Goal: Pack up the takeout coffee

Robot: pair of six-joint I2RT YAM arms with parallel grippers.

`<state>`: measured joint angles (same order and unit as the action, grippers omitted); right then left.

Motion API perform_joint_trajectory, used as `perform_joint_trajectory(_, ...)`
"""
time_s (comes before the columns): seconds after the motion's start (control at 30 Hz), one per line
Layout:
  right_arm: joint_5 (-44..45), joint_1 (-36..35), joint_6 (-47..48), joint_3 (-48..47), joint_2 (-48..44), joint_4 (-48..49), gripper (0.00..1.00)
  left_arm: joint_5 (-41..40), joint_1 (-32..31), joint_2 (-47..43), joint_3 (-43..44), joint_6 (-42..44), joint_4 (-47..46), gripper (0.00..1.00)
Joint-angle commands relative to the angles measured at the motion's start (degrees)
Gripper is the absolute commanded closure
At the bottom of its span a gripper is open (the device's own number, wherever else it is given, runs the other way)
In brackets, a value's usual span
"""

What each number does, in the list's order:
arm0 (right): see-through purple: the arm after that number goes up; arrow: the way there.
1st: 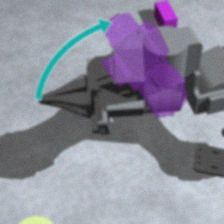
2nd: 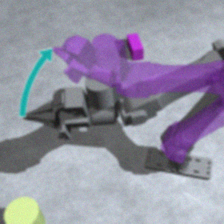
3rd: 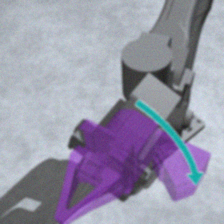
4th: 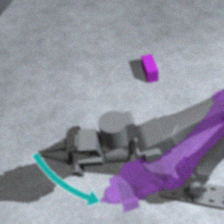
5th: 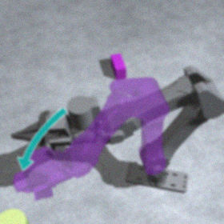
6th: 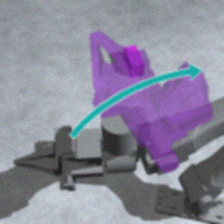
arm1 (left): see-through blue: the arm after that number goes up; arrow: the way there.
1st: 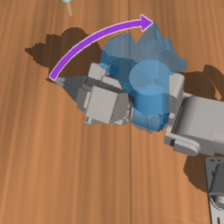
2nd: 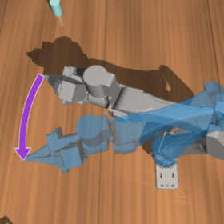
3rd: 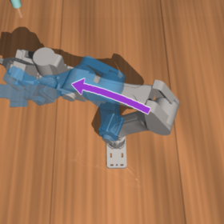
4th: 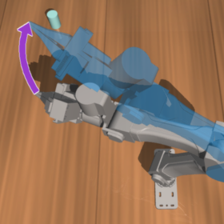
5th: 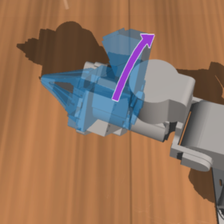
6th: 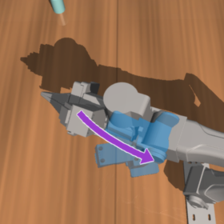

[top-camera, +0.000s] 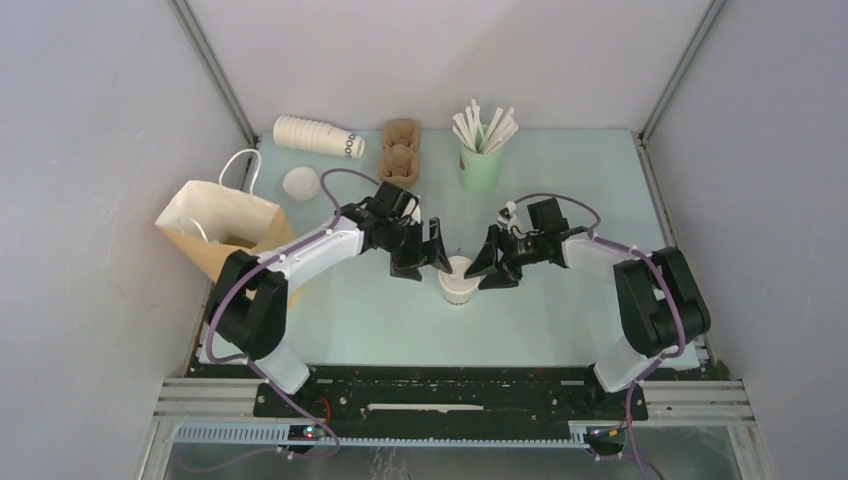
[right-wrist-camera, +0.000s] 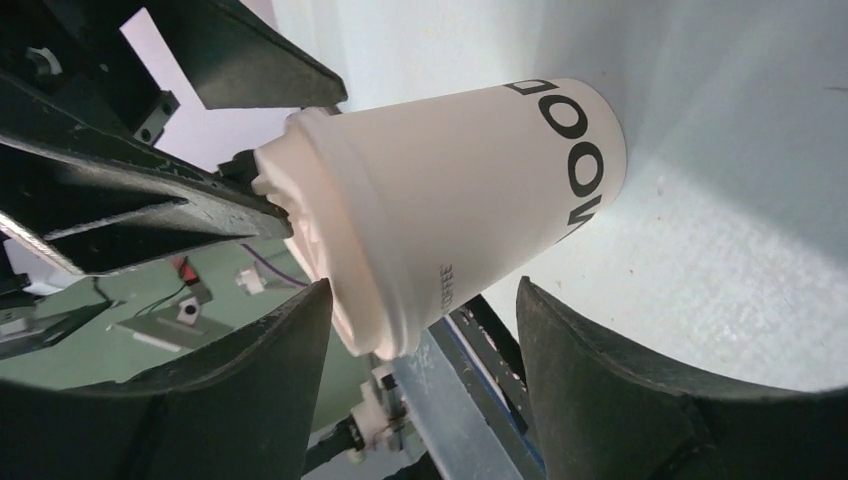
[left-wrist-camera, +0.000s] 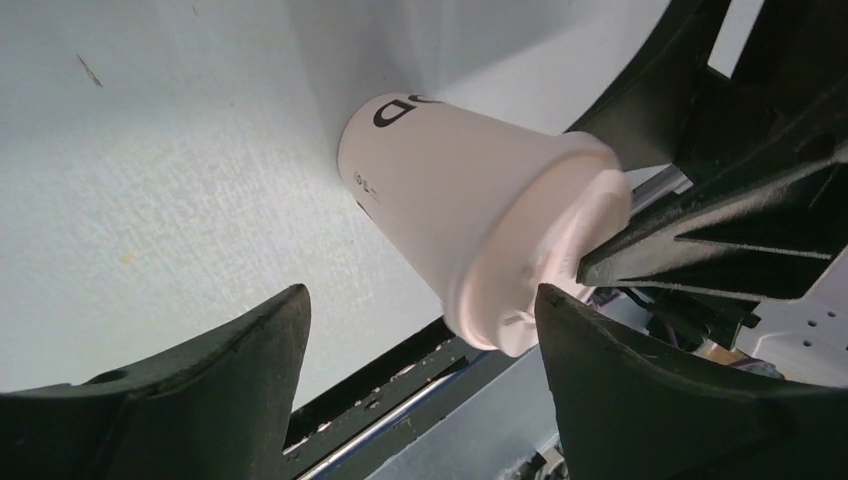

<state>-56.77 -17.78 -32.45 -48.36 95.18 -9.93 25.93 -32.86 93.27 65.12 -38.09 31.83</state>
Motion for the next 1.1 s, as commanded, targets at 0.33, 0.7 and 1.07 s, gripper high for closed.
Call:
perform_joint_trajectory(0.33, 44.4, -13.7, 18.3, -25.8, -12.6, -38.8, 0.0, -21.3, -0.4, -22.4, 15.3, 4.7, 17.9, 0.0)
perform_joint_trajectory(0.7, 59.9, -29.1, 26.6, -44.4, 0.6, -48.8, 0.0, -30.5, -0.4, -41.9, 12.1, 2.5, 21.8, 0.0)
perform_joint_trajectory(1.07, 59.1, -31.6, 26.7, -43.0, 4.1, -47.9, 0.0, -47.7, -0.4, -44.8, 22.7, 1.7, 34.5, 0.0)
